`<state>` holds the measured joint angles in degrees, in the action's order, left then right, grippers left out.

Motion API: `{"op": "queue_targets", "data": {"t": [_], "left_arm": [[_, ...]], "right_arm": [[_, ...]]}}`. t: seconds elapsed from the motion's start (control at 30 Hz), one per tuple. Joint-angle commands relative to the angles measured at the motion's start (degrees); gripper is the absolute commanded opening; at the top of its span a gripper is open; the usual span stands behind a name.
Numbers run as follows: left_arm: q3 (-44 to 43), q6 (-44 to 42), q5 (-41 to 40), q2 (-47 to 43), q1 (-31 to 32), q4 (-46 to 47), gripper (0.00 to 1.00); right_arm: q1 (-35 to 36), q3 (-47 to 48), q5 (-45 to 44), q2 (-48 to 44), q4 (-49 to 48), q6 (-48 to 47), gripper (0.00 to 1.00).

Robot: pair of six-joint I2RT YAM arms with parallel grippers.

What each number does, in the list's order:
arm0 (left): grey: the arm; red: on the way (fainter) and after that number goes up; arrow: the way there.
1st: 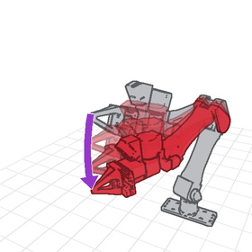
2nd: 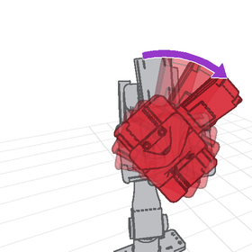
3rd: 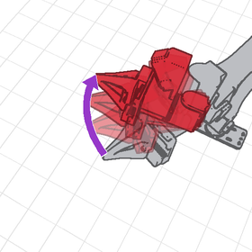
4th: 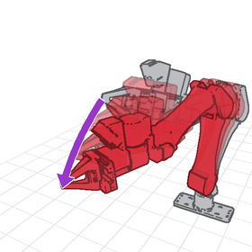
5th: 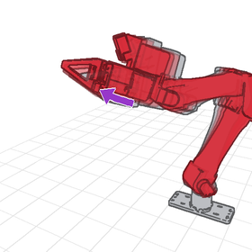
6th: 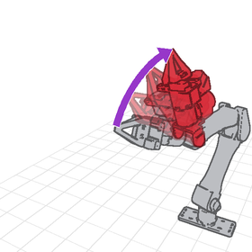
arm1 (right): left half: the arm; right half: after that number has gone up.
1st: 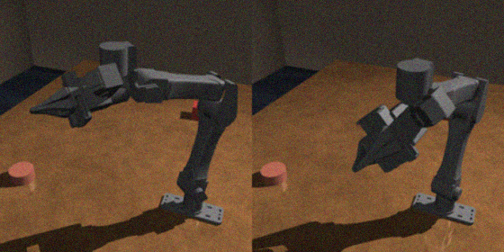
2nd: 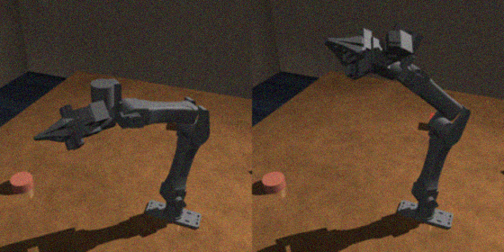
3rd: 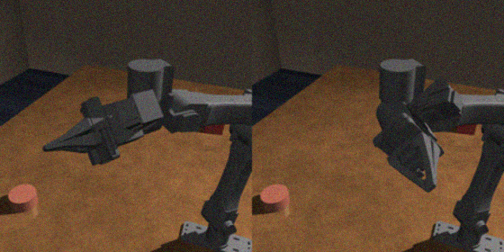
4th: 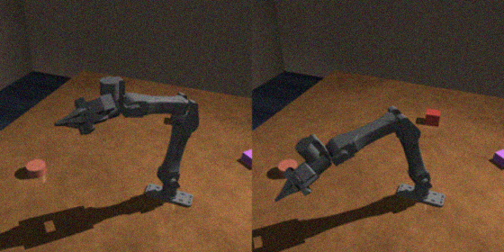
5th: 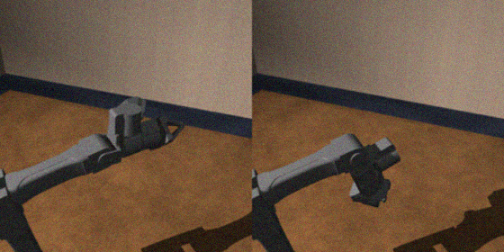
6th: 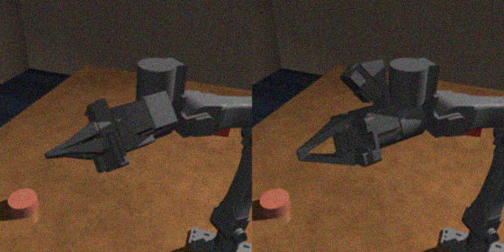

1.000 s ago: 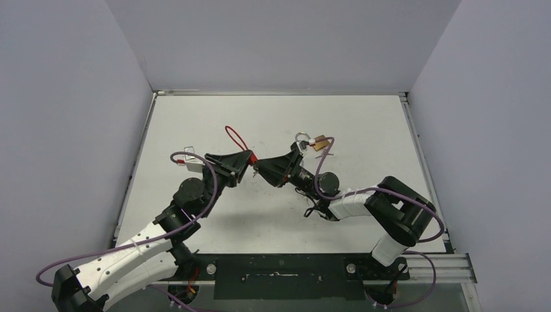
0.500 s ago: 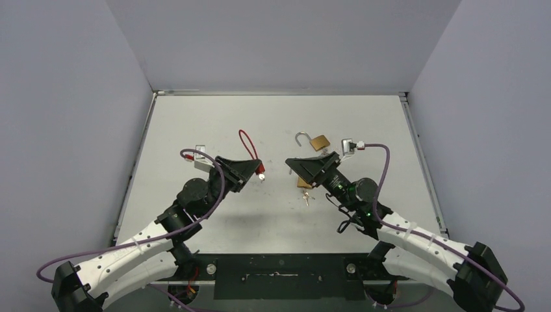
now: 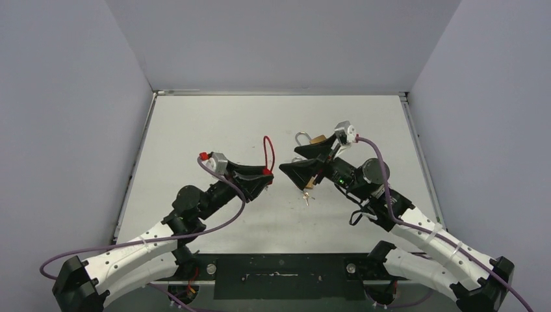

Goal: Unlock with the key

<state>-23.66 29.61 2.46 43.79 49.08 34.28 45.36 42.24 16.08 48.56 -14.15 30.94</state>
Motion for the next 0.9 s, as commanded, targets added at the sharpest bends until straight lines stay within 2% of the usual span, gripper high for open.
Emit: {"op": "queue_targets", "data": {"t": [0.0,0.2,0.4,0.63,0.73,0.87], "left_arm": [[0.27,-17.53,12.64,0.39,0.15,13.89,0.0],[-0.75,-25.22,18.7,1.79,0.15,13.34,0.0],[-0.2,-27.19,22.1,3.21,0.14,15.44,0.0],[-0.62,-28.1,26.11,4.55,0.14,14.87,0.0],[-1.5,-28.32,28.58,5.02,0.15,13.3,0.0],[-2.67,-29.05,32.24,4.67,0.07,8.55,0.0]], "right_arm": [[-0.01,5.57,8.29,0.83,2.48,-13.1,0.89],[0.45,6.77,13.84,0.88,4.9,-17.73,0.87],[0.99,6.5,16.24,1.39,3.09,-17.05,0.74],[1.25,6.8,17.51,3.48,2.32,-16.52,0.42],[1.33,7.19,16.88,4.19,2.16,-17.08,0.2],[1.44,7.47,9.27,5.2,0.17,-14.51,0.05]]}}
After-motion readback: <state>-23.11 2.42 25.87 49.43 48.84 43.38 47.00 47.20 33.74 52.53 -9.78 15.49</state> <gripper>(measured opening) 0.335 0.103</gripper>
